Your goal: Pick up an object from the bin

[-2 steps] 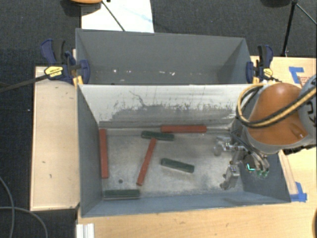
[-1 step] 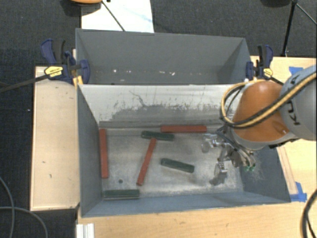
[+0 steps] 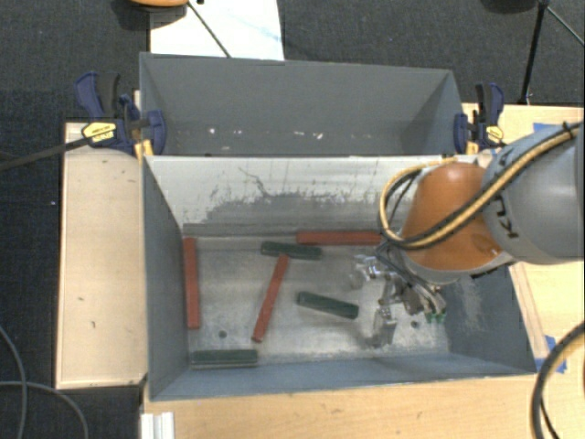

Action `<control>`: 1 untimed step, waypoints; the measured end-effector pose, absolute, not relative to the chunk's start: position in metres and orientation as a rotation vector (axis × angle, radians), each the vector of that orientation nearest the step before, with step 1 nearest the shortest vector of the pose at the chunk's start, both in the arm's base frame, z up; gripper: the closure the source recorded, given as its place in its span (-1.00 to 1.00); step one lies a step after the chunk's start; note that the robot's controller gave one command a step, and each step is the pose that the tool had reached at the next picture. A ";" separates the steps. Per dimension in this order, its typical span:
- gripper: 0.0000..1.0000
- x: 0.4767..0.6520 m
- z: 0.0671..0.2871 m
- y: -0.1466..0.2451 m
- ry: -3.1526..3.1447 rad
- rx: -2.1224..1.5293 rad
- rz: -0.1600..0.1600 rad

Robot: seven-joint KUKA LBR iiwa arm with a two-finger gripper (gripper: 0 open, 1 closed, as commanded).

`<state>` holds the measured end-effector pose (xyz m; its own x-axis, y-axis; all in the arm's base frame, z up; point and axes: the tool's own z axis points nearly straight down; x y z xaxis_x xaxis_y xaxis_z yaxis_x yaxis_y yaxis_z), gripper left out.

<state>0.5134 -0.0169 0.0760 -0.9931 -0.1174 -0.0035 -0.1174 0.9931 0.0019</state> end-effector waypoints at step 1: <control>1.00 0.508 0.070 0.040 3.140 -0.124 0.001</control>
Offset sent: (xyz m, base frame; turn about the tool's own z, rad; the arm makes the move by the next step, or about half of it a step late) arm 0.0000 0.0000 0.0000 0.0000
